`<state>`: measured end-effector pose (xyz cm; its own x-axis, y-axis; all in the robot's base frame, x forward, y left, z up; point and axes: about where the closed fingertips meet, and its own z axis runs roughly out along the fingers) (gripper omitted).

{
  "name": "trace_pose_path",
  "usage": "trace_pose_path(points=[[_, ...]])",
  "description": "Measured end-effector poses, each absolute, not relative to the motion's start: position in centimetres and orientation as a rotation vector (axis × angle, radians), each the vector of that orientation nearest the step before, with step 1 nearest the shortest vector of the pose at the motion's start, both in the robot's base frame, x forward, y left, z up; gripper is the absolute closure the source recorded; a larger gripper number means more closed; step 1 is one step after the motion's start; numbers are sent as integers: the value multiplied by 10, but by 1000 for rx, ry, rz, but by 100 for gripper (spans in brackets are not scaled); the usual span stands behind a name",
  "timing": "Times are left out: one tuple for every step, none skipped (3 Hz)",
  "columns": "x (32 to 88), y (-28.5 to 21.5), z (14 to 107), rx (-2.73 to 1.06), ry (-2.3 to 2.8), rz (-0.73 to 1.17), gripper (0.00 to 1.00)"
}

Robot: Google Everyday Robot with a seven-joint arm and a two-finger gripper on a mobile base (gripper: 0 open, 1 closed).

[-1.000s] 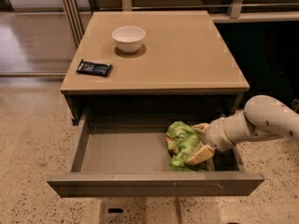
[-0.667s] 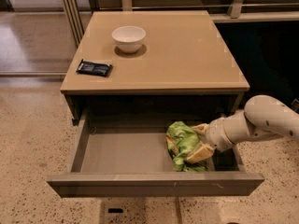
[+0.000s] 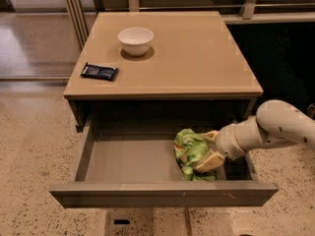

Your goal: Pick green rice chip bag from top drawer and place on counter

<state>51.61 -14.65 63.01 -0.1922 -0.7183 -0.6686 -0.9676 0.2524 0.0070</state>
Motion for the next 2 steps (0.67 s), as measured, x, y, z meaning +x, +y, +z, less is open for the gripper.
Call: trace_pose_path(points=[[515, -137, 653, -1547, 1968, 617, 100], [514, -127, 691, -1567, 1953, 623, 100]])
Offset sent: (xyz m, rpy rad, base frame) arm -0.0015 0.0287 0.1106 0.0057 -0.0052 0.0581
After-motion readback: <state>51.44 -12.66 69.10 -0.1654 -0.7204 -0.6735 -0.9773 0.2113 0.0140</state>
